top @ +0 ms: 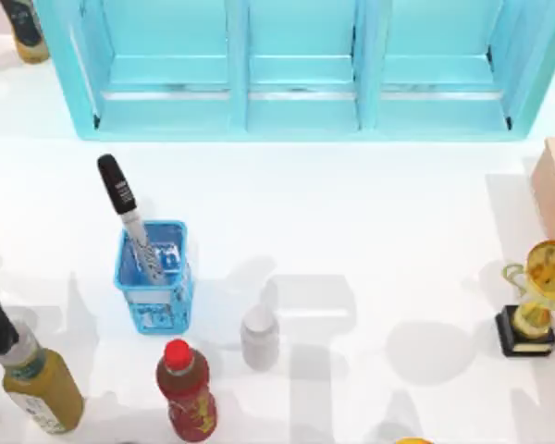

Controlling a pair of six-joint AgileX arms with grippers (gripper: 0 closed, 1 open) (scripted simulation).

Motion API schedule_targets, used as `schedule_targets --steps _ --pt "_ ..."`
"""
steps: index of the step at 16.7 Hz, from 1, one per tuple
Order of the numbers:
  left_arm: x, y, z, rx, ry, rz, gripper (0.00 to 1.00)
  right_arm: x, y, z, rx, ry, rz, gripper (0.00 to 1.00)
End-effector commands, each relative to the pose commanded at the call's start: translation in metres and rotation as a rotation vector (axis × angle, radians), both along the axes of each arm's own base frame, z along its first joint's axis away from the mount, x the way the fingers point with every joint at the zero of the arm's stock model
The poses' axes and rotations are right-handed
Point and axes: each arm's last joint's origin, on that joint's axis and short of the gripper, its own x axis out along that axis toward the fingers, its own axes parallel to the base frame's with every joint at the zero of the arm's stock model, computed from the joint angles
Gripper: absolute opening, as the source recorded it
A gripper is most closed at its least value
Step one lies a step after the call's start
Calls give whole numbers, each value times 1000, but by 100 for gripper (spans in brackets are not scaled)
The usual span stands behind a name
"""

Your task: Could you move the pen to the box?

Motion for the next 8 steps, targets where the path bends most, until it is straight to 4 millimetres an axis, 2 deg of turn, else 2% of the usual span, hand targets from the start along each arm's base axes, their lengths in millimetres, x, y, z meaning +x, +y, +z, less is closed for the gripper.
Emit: schedule_targets --steps 4,6,8 --pt "0 0 0 0 0 0 100 0 0 5 16 5 -11 100" --pt "0 0 0 0 0 0 100 -1 1 21 54 23 -35 100" --pt "0 0 0 0 0 0 100 0 5 45 96 51 -56 100"
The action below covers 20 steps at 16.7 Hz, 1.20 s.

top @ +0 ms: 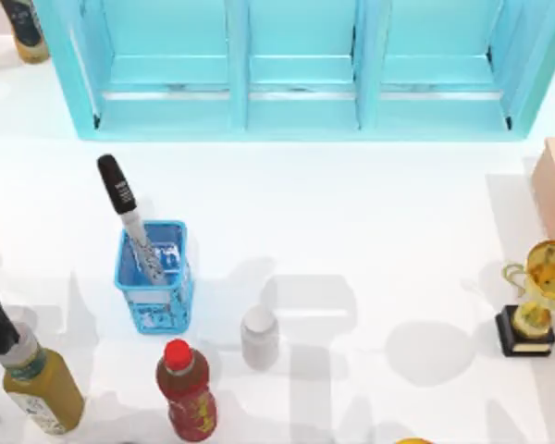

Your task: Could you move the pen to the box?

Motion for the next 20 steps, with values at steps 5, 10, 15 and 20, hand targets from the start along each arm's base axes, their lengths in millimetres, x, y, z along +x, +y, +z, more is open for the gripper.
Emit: schedule_targets --steps 5,10,15,20 --pt "0 0 0 0 0 0 100 18 22 94 65 93 13 100" --pt "0 0 0 0 0 0 100 70 80 197 71 185 100 100" --pt "0 0 0 0 0 0 100 108 162 238 101 291 199 100" --pt "0 0 0 0 0 0 100 119 249 237 131 399 270 100"
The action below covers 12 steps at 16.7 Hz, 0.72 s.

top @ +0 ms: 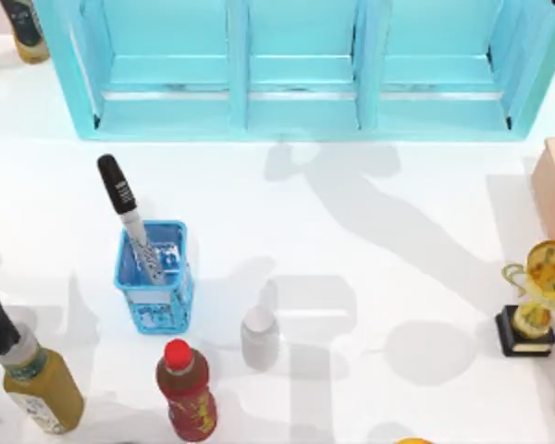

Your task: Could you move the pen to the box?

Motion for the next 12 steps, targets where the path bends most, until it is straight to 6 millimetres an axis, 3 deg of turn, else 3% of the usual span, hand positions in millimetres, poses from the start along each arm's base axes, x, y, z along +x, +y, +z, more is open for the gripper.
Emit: schedule_targets --steps 3,7,9,12 --pt "0 0 0 0 0 0 100 8 71 -38 -127 95 42 100" --pt "0 0 0 0 0 0 100 -4 160 -135 -444 240 115 100" --pt "0 0 0 0 0 0 100 -16 189 -179 -563 289 135 100" --pt "0 0 0 0 0 0 100 -28 215 -214 -607 321 118 100"
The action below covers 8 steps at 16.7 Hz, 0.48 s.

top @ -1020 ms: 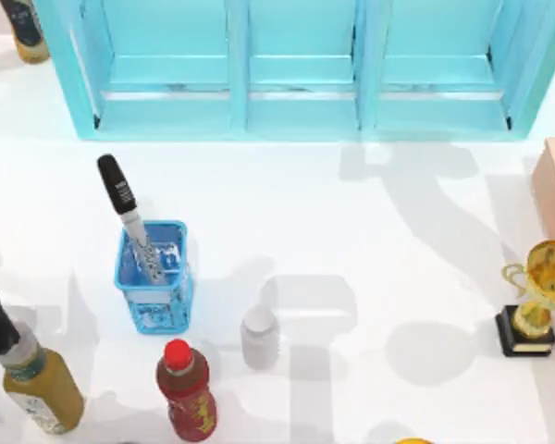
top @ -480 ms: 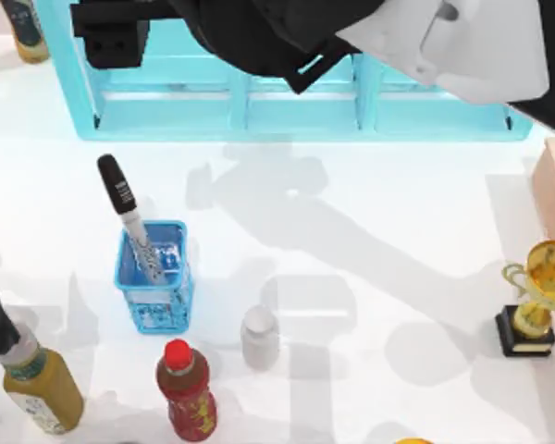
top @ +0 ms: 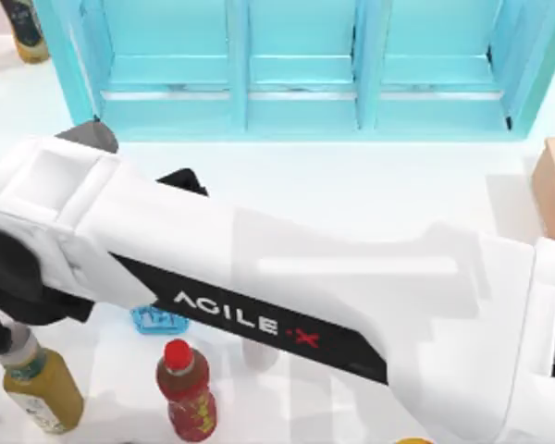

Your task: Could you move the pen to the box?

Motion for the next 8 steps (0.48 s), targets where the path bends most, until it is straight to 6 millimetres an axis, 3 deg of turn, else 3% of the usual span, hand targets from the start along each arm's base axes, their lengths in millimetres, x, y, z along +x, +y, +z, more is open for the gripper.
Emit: schedule_targets --steps 3,8 --pt "0 0 0 0 0 0 100 -2 10 -13 31 -4 -56 100" --pt "0 0 0 0 0 0 100 0 12 -14 54 -10 -79 100"
